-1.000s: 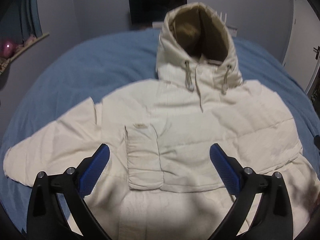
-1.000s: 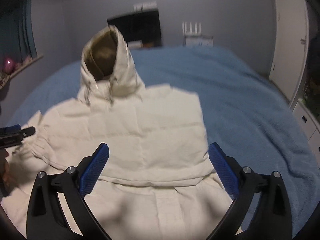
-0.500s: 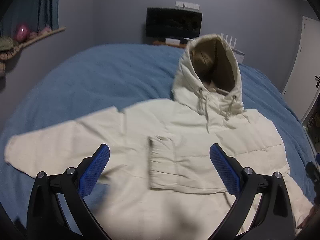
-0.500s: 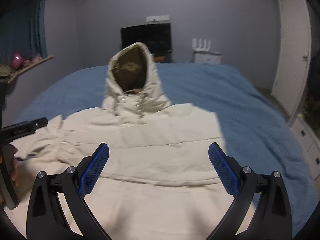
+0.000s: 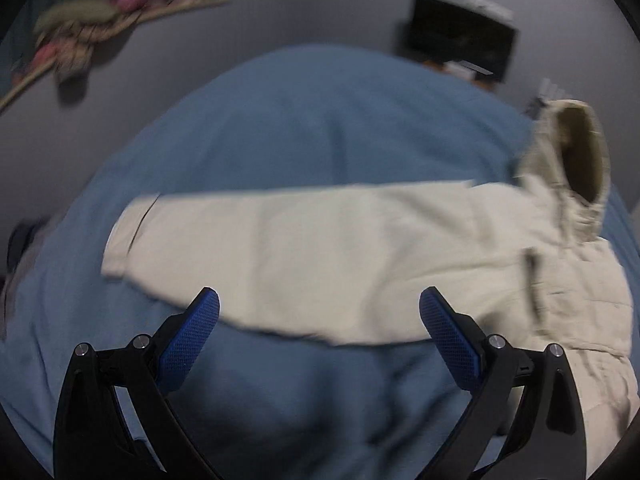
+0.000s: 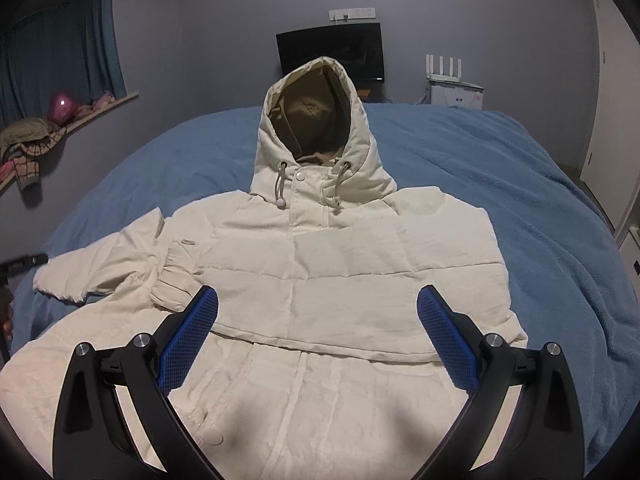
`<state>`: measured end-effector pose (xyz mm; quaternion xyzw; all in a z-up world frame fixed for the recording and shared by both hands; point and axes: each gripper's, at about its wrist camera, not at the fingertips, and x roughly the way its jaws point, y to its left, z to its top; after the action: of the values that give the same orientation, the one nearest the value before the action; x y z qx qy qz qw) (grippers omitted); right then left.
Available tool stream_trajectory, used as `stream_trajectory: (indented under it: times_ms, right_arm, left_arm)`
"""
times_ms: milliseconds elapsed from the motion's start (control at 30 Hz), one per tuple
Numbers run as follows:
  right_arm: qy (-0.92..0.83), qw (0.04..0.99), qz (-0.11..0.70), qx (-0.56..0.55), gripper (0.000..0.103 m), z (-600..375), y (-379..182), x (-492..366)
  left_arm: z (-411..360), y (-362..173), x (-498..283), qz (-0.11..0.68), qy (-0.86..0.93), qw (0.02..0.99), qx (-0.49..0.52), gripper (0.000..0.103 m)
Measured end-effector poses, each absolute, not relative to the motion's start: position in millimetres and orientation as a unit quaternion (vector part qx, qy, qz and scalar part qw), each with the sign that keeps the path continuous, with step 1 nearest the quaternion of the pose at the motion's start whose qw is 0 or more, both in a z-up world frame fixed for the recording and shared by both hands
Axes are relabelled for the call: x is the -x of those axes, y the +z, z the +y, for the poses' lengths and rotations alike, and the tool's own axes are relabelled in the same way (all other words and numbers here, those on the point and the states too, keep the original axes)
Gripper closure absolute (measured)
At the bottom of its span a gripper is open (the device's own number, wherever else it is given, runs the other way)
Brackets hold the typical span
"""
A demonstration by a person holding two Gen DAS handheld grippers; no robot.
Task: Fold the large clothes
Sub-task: 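Lift the sleeve with the left tool and lay it over the chest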
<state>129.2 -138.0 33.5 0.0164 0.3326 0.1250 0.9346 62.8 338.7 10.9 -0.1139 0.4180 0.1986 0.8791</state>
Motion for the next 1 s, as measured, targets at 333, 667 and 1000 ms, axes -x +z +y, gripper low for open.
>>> stream_trajectory:
  times_ms: [333,667,1000]
  right_arm:
    - [0.119,0.932,0.342,0.021,0.007,-124,19,-135]
    - [0.115,0.931,0.347,0.02,0.007,-127,12,-140]
    - [0.103,0.936,0.336,0.015,0.007,-138,12,-147]
  left_arm:
    - [436,-64,-53,0.432,0.207,0.832,0.279,0.014]
    - [468,-54,-82,0.402,0.249,0.844,0.252,0.067]
    - [417,50,-86,0.337,0.221,0.906,0.13,0.094]
